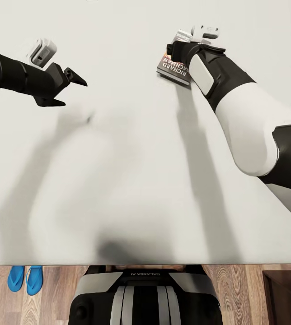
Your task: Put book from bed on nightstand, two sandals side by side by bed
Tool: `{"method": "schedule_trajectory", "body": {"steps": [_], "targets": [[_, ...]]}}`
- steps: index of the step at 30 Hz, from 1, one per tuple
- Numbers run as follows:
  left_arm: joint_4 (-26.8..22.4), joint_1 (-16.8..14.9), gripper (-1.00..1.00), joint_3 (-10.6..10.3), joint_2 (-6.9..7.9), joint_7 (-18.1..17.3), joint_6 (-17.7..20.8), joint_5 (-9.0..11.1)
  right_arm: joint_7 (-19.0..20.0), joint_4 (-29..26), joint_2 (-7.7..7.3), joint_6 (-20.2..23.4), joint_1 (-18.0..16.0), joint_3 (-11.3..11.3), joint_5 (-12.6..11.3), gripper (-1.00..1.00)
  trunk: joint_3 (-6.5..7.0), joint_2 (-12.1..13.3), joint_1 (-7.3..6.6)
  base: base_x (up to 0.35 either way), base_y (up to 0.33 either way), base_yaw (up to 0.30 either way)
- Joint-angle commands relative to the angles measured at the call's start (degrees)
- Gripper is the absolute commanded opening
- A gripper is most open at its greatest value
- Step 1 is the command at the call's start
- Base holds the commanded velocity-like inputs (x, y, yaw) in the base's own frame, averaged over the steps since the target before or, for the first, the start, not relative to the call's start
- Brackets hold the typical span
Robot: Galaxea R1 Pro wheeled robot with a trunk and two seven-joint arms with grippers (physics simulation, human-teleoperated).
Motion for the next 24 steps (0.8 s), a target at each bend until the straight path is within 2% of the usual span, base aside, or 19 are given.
{"method": "schedule_trajectory", "body": {"steps": [1, 24], "targets": [[-0.03, -0.06, 1.00, -0.05, 0.04, 0.39, 0.50, 0.25, -0.27, 3.48, 0.03, 0.23, 0.03, -0.20, -0.75, 1.00, -0.03, -0.01, 0.01, 0.000, 0.000, 0.000], [-0.28, 0.61, 1.00, -0.08, 0.04, 0.39, 0.50, 0.25, -0.28, 5.22, 0.03, 0.22, -0.10, -0.16, -0.80, 1.00, -0.03, -0.01, 0.01, -0.018, 0.000, 0.000]]}}
